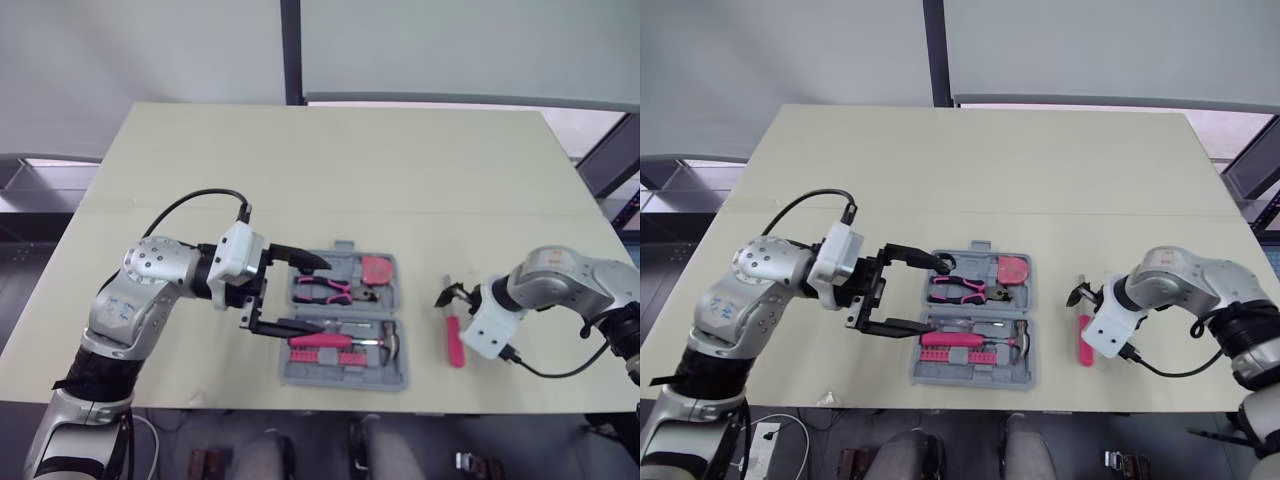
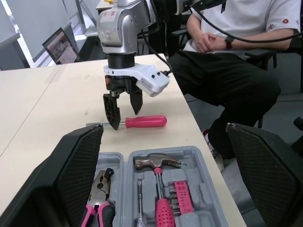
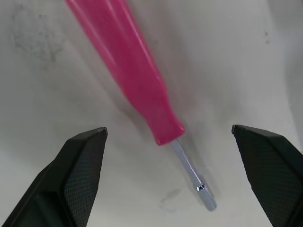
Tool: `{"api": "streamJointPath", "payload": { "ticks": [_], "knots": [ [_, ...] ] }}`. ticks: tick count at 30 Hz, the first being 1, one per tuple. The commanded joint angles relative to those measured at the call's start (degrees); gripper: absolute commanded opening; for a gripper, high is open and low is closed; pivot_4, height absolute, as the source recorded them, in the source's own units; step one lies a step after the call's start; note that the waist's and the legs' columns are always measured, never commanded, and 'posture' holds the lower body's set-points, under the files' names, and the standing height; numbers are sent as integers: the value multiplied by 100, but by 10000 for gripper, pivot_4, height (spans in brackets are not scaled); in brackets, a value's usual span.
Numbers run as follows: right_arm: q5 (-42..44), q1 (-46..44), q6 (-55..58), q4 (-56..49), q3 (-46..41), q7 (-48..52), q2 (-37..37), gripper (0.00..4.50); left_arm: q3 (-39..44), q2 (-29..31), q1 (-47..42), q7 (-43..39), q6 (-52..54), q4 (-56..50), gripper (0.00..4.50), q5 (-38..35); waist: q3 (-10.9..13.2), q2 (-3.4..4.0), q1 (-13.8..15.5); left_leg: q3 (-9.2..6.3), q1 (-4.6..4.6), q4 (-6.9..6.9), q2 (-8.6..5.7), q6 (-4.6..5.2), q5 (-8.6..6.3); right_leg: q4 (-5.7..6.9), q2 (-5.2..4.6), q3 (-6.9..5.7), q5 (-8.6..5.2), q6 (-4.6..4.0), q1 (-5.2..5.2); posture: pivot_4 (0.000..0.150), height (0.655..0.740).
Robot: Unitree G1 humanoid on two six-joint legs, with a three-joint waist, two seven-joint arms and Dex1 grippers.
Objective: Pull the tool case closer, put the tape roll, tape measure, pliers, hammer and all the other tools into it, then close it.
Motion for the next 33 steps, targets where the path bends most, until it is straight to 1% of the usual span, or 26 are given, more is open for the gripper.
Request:
{"api": "streamJointPath", "payload": {
  "ticks": [1,3,5,9,10,12,13,15,16,18,19,20,21,22,23,26,27,29,31,33],
  "knots": [
    [-118,-89,-275,136,14,-182,115,42242,108,50,-38,57,-11,-145,45000,-2,0,0,1,-5,0,3,0,0,0,6,0,-3,-1,-1,1,1500,7400],
    [-149,-49,-392,186,49,-177,167,36925,108,53,-37,66,-11,-143,45000,-11,0,0,1,-9,1,5,2,0,0,14,1,-7,-3,-6,1,1500,7400],
    [-138,15,-482,149,58,-140,183,27947,113,47,-42,77,-14,-134,45000,-15,0,0,0,-15,1,7,3,0,0,13,1,-12,-4,-7,6,1500,7400],
    [-85,74,-456,118,-16,-53,110,6935,117,38,-73,79,-28,-93,45000,-12,0,0,-16,-18,1,6,5,0,0,14,2,-15,-5,-10,7,1500,7400],
    [-54,85,-401,121,-54,-11,64,3291,115,34,-80,79,-32,-82,45000,-10,0,0,-14,-18,2,7,7,0,0,16,3,-16,-6,-11,7,1500,7400],
    [213,179,-163,86,-155,187,-43,3232,108,24,-88,82,-45,-68,45000,-1,0,0,-4,-20,2,7,7,0,0,17,2,-18,-6,-11,8,1500,7400],
    [483,309,105,-13,-250,357,-109,3232,105,19,-86,86,-46,-71,45000,0,0,0,-1,-21,2,7,7,0,0,16,2,-18,-6,-11,9,1500,7400],
    [1498,845,1303,-584,-535,1073,-317,3232,95,7,-83,97,-49,-78,45000,1,0,0,54,-26,0,8,6,0,0,17,-1,-24,-6,-11,13,1500,7400],
    [1980,1163,2085,-1020,-730,1413,-437,3232,90,-1,-82,104,-51,-80,45000,1,0,0,72,-41,-4,9,6,1,0,17,-3,-36,-6,-11,20,1500,7400],
    [2686,1776,4276,-2175,-1195,1997,-705,3232,76,-20,-71,116,-70,-72,45000,11,0,1,109,-48,-6,11,6,5,-3,20,-6,-43,-6,-11,24,1500,7400],
    [2930,1999,5280,-2687,-1399,2155,-785,3232,67,-32,-65,124,-77,-71,45000,17,0,2,133,-50,-9,11,6,6,-3,21,-8,-45,-6,-10,24,1500,7400],
    [3133,2157,6596,-3226,-1597,2197,-787,3232,59,-43,-46,124,-97,-68,45000,28,-1,3,138,-55,-11,13,6,7,-3,22,-9,-50,-5,-10,24,1500,7400],
    [3253,2247,7494,-3603,-1716,2190,-780,3232,55,-51,-32,122,-109,-66,45000,36,-1,3,129,-59,-9,17,7,7,-3,21,-8,-52,-5,-11,27,1500,7400],
    [3313,2307,8104,-3877,-1794,2170,-780,3232,48,-61,-27,127,-110,-73,45000,44,-1,3,120,-60,-9,18,8,7,-3,21,-8,-52,-4,-12,27,1500,7400],
    [3455,2343,8916,-4100,-1897,2058,-693,3232,39,-74,-17,129,-125,-72,45000,60,-1,4,122,-60,-6,18,8,6,-3,17,-8,-51,-5,-14,27,1500,7400],
    [3941,2076,11648,-4403,-2332,1380,15,3232,18,-123,17,144,-173,-54,45000,101,-2,3,126,-71,-3,17,8,3,-2,16,-7,-59,-7,-21,30,1500,7400],
    [4019,1957,12297,-4421,-2456,1173,210,3232,10,-136,35,151,-193,-52,45000,119,-2,4,131,-71,-4,17,7,3,-2,15,-8,-58,-6,-22,31,1500,7400],
    [3984,1617,13856,-4293,-2889,554,867,3232,3,-154,102,155,-231,-49,45000,144,-2,4,146,-72,-7,13,3,3,-2,14,-12,-61,-6,-22,28,1500,7400],
    [3846,1463,14555,-4116,-3218,-69,1309,3232,-4,-167,128,158,-257,-53,45000,168,-3,6,153,-74,-23,13,-1,2,-1,23,-13,-66,-6,-22,16,1500,7400],
    [3841,1411,14700,-3879,-3548,-585,1624,3232,-2,-176,119,155,-258,-52,45000,177,-3,7,169,-77,-30,13,-3,1,-1,28,-12,-73,-6,-21,15,1500,7400]
  ]
}}
